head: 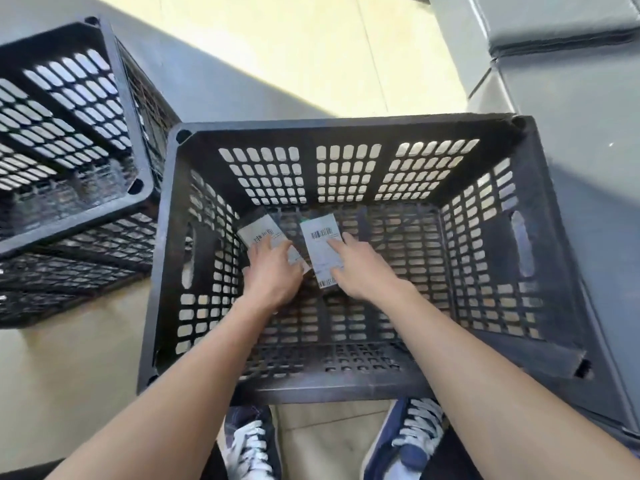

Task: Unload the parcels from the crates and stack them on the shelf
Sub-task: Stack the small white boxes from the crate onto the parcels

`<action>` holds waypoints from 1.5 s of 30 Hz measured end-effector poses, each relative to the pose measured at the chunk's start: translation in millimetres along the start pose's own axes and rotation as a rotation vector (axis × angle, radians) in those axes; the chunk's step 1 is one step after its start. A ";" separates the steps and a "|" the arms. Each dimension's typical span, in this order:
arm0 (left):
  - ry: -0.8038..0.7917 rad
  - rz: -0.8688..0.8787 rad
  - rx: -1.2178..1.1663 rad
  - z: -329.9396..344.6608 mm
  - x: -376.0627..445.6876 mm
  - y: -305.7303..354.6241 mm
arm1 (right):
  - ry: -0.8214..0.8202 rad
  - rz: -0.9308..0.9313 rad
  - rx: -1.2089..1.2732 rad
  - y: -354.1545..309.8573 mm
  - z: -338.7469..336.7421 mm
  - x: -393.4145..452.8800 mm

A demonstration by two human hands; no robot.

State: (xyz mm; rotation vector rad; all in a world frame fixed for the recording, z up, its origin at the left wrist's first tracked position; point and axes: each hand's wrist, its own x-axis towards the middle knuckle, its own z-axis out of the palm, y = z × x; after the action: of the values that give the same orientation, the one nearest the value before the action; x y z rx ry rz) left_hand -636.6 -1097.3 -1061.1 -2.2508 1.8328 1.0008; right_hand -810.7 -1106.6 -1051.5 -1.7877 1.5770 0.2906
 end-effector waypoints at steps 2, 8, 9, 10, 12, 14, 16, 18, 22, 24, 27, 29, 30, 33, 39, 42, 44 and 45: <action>-0.029 0.000 0.015 9.3 10.7 -7.1 | -0.026 -0.008 -0.048 0.6 9.2 16.1; -0.089 0.084 0.200 24.2 28.2 -13.3 | -0.076 -0.052 -0.179 5.6 41.1 46.2; -0.095 0.105 0.225 25.5 30.4 -13.5 | -0.076 -0.060 -0.190 7.2 45.3 49.6; -0.103 0.121 0.254 27.1 32.4 -14.3 | -0.077 -0.064 -0.202 9.3 48.6 51.2; -0.108 0.143 0.316 31.7 35.5 -18.2 | -0.083 -0.070 -0.236 14.2 53.1 51.9; -0.102 0.158 0.356 37.1 36.2 -21.7 | -0.080 -0.078 -0.262 19.5 54.6 50.0; -0.104 0.176 0.370 41.3 35.1 -22.5 | -0.068 -0.069 -0.273 25.9 53.6 46.6; -0.113 0.216 0.378 42.8 34.0 -22.0 | -0.059 -0.033 -0.259 33.0 51.8 43.4; -0.195 0.400 0.392 44.8 35.3 -23.3 | -0.009 0.064 -0.194 43.3 47.8 38.3; -0.198 0.459 0.361 45.5 36.1 -23.6 | 0.020 0.098 -0.179 44.7 47.1 38.3; -0.172 0.518 0.318 43.5 39.7 -26.1 | 0.142 0.122 -0.114 44.1 48.6 41.3; -0.175 0.583 0.347 39.6 43.8 -30.3 | 0.204 0.134 -0.048 42.2 50.6 45.3; -0.177 0.613 0.358 38.3 46.1 -33.3 | 0.206 0.150 -0.019 41.6 52.6 47.5; -0.150 0.645 0.323 35.5 47.3 -38.0 | 0.177 0.220 0.034 39.8 57.8 51.9; 0.032 0.171 0.086 47.6 48.9 -9.1 | 0.198 0.270 0.005 38.5 65.1 59.1; 0.002 0.005 -0.019 59.6 51.2 3.9 | 0.189 0.278 -0.010 37.7 68.7 59.7; -0.009 -0.028 -0.019 67.7 49.7 7.1 | 0.187 0.265 0.003 38.8 69.8 59.1; -0.016 -0.036 -0.016 71.1 49.3 7.9 | 0.185 0.253 0.016 39.6 69.4 58.8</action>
State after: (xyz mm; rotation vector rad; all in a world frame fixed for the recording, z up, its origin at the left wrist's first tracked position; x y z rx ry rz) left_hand -670.8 -1110.2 -1139.9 -2.2694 1.7784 1.0279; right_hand -814.5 -1107.0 -1150.7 -1.6407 1.9360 0.2346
